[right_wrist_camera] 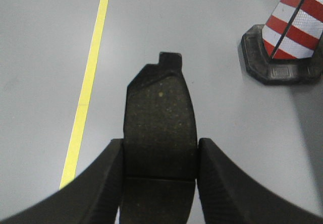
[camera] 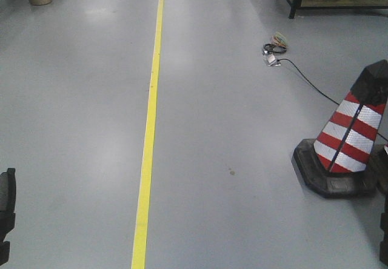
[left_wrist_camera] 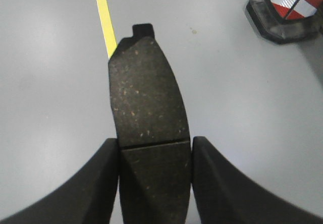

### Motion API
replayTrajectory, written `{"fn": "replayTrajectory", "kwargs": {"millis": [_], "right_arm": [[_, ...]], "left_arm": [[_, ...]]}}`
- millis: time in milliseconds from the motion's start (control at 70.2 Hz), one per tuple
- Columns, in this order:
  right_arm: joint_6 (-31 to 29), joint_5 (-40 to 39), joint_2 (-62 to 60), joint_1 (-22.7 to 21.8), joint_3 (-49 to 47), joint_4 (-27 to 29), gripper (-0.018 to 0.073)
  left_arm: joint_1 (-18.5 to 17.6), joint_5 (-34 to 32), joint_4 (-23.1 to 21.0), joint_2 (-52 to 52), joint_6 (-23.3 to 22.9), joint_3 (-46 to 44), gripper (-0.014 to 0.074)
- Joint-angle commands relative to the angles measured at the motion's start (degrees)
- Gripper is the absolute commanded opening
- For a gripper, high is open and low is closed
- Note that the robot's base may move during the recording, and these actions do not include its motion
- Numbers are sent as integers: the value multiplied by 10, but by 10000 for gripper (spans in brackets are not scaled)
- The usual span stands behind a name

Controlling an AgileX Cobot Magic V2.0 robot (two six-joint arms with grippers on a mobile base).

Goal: Move and align brake pads A on conveyor
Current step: 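Drive past the striped cones toward the black conveyor belt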

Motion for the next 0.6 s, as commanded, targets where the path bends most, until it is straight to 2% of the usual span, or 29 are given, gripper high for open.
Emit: {"fn": "replayTrajectory", "kwargs": {"millis": [0,584], "right_arm": [[-2,-46,2,-2,-17,-1,-2],[-2,-46,2,-2,-17,-1,-2]], "left_arm": [[-2,-45,-5,0,-3,-14,-8],[-2,-45,-5,0,-3,-14,-8]]}}
